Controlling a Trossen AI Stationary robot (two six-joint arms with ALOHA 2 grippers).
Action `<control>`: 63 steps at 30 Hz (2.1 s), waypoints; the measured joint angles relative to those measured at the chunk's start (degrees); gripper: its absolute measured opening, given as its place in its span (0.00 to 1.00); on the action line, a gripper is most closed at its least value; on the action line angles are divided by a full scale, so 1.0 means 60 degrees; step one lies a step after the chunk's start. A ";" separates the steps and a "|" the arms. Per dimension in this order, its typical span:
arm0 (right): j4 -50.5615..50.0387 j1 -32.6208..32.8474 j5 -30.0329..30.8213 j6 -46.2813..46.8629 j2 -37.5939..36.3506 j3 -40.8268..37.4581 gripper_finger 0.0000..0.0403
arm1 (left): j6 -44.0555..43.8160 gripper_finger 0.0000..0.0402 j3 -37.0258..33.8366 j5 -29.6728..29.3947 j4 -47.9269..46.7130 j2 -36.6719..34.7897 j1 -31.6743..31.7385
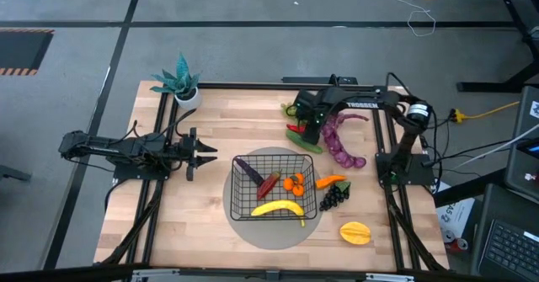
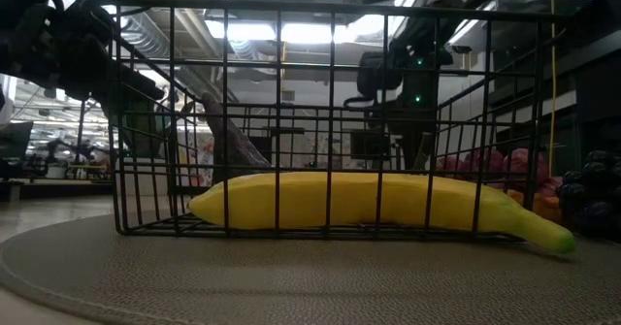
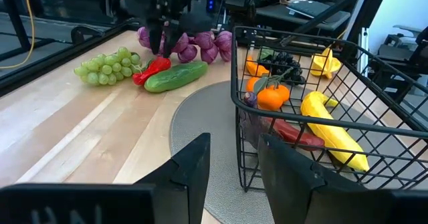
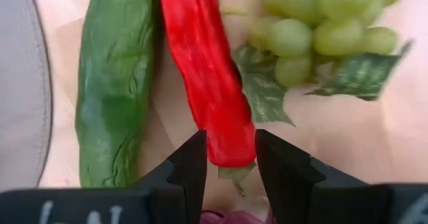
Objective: Build produce basket
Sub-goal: Put the red chili pepper into the black wire basket
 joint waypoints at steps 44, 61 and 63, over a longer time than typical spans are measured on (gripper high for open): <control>0.0203 0.0007 -0.0405 0.1274 0.0430 0.0015 0.33 | 0.0000 0.30 0.0000 0.0004 0.0000 -0.0001 0.0001; -0.0865 0.0084 -0.0350 0.1367 0.0112 0.0561 0.32 | 0.0000 0.30 0.0000 0.0001 0.0000 0.0001 -0.0001; -0.0837 0.0086 -0.0350 0.1296 0.0112 0.0514 0.33 | 0.0000 0.30 0.0000 0.0002 0.0000 0.0000 0.0000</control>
